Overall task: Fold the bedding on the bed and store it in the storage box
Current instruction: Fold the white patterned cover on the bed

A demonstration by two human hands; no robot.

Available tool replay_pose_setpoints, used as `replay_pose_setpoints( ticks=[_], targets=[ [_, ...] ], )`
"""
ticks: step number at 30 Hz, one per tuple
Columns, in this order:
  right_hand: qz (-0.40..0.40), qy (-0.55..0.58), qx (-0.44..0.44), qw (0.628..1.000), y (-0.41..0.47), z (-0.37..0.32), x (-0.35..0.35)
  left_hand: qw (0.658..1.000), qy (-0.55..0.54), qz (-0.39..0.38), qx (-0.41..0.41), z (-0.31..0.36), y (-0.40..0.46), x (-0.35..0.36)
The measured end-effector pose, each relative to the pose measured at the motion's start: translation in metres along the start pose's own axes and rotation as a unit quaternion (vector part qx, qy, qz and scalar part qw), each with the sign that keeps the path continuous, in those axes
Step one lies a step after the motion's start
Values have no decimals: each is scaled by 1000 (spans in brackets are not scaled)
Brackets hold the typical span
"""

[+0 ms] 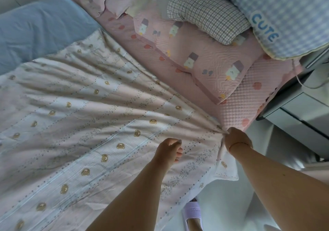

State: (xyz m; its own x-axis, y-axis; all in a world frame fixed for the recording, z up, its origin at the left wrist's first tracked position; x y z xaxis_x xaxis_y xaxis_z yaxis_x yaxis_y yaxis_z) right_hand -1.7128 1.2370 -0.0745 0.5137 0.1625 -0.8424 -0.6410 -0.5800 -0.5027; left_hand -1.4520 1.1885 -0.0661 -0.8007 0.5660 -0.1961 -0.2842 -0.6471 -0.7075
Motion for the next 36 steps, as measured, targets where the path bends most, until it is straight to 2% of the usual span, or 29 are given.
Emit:
replay_pose_setpoints(
  ticks=[2,4,7,11,14,18,22,29,36],
  targets=[
    [36,17,46,998,-4,3,-7,1000,-4,5,-10,-12,-7,-7],
    [10,72,67,995,-4,3,-2,1000,-1,13,-17,-24,-13,-17],
    [-24,129,34,991,-13,-14,11,999,-17,33,-36,-47,-24,-39],
    [84,57,24,995,-49,-35,10,996,-38,58,-55,-77,-44,-68],
    [113,-2,-48,992,-81,-78,17,993,-60,82,-59,-97,-63,-95],
    [27,47,-162,985,-120,-153,55,987,-88,120,-66,-128,-97,-140],
    [-56,70,-224,970,-174,-220,93,976,-118,172,-69,-162,-147,-193],
    [-158,5,-326,932,-281,-314,156,929,-216,286,-93,-233,-240,-278],
    [-210,-84,-379,897,-345,-358,210,881,-265,367,-135,-300,-312,-301]
  ],
)
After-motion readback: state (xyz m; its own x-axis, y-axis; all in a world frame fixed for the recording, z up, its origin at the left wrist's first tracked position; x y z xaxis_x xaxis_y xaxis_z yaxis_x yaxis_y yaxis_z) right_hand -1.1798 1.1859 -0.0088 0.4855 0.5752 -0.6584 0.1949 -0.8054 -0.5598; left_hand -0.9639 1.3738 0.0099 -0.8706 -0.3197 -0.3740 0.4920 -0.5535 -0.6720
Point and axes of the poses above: each hand's wrist, its own y-axis towards the middle knuckle, its own x-axis out of the palm, z = x × y, the point moved 9 cm from there along y, towards the middle knuckle, and after that the axes turned 8 degrees about y, right-handed, at the moved point
